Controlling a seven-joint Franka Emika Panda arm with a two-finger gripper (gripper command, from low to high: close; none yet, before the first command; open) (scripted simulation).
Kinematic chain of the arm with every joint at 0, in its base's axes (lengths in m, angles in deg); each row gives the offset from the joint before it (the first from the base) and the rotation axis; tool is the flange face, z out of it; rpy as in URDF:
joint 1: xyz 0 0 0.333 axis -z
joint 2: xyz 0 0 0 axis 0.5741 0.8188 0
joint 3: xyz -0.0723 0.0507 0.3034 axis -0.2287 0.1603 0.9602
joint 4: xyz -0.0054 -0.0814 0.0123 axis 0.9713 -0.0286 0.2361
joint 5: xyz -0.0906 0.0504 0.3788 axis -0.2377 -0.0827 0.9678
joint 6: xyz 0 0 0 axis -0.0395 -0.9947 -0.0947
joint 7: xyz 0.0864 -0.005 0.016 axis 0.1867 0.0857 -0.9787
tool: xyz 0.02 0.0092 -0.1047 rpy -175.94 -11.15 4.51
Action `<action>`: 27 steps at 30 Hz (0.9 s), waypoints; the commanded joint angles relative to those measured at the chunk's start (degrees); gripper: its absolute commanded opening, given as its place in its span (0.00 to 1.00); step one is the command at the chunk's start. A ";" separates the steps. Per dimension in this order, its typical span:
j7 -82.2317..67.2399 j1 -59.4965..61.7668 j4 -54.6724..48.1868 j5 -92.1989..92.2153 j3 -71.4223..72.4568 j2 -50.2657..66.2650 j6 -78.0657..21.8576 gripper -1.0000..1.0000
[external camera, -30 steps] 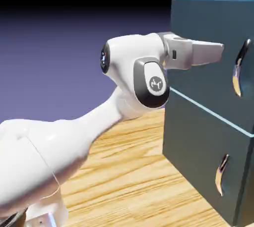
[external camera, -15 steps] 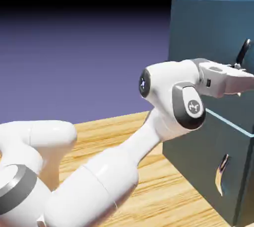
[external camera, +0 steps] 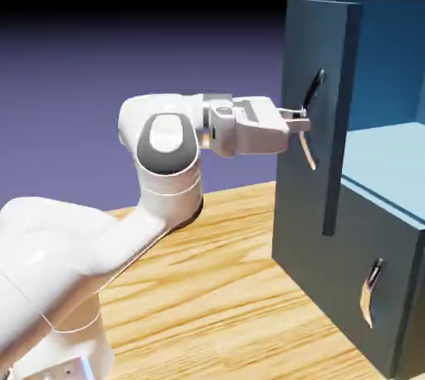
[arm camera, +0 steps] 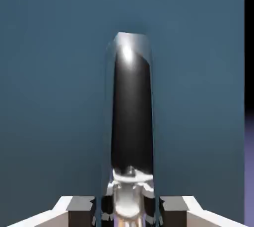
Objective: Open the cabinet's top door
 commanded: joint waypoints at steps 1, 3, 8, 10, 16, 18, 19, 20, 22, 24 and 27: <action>0.97 1.03 1.58 1.26 2.08 -0.23 -1.85 0.00; 2.59 2.59 4.19 4.09 6.23 -0.61 -5.14 0.00; 5.91 4.40 8.52 11.82 16.61 -0.93 -12.17 0.00; 7.11 4.57 9.61 15.07 20.77 -0.74 -14.67 0.00; 10.71 4.12 11.26 25.22 33.22 1.21 -21.58 0.00; 11.98 3.83 11.34 28.74 37.37 2.38 -23.78 0.00; 12.63 3.68 11.29 30.52 39.45 3.06 -24.88 0.00; 13.30 3.54 11.19 32.32 41.53 3.83 -25.98 0.00; 14.70 3.31 10.80 35.99 45.68 5.59 -28.19 0.00; 16.19 3.20 10.16 39.74 49.83 7.69 -30.43 0.00; 18.59 3.39 8.66 45.52 56.06 11.49 -33.88 0.00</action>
